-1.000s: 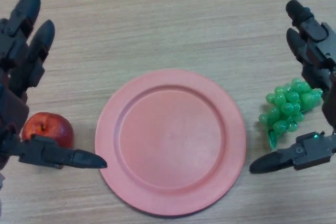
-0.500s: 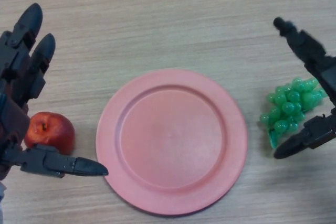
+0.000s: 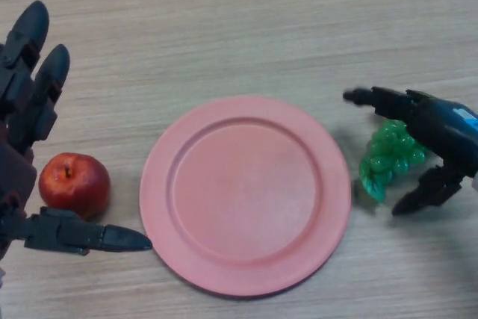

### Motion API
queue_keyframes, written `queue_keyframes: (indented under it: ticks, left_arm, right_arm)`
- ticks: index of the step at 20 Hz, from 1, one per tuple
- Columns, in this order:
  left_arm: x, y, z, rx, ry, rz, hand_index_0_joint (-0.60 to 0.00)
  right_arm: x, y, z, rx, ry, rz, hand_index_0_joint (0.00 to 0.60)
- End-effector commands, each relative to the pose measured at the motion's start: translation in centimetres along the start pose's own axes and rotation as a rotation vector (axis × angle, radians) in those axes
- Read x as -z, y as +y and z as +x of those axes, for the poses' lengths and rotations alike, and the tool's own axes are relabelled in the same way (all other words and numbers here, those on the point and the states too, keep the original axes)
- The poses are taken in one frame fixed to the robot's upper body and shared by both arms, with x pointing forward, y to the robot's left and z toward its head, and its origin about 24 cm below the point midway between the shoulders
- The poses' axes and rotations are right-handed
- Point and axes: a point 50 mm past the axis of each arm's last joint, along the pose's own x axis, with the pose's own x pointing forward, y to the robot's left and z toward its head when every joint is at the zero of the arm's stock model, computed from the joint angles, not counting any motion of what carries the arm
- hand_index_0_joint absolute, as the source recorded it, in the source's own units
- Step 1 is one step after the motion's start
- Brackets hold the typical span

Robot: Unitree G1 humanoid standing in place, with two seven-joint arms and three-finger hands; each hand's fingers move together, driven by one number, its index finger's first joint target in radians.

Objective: Pick up the green grapes and place it on the plate

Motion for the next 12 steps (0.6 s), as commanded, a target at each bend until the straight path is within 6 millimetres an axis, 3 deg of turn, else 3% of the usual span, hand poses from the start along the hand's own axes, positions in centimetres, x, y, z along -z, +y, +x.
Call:
queue_keyframes:
  ticks: [1,7,12]
  left_arm:
    - [-3.0,1.0,-0.5,-0.065,-0.205,0.094,0.0]
    - [-2.8,1.1,-0.7,-0.072,-0.2,0.089,0.0]
    - [-2.7,1.4,-0.5,-0.077,-0.198,0.081,0.0]
  right_arm:
    - [-0.9,-4.1,0.2,0.196,-0.062,-0.044,0.6]
    - [-1.2,-5.1,0.0,0.279,-0.051,-0.05,0.6]
    - [-4.6,-7.9,-0.9,0.372,-0.118,-0.001,0.6]
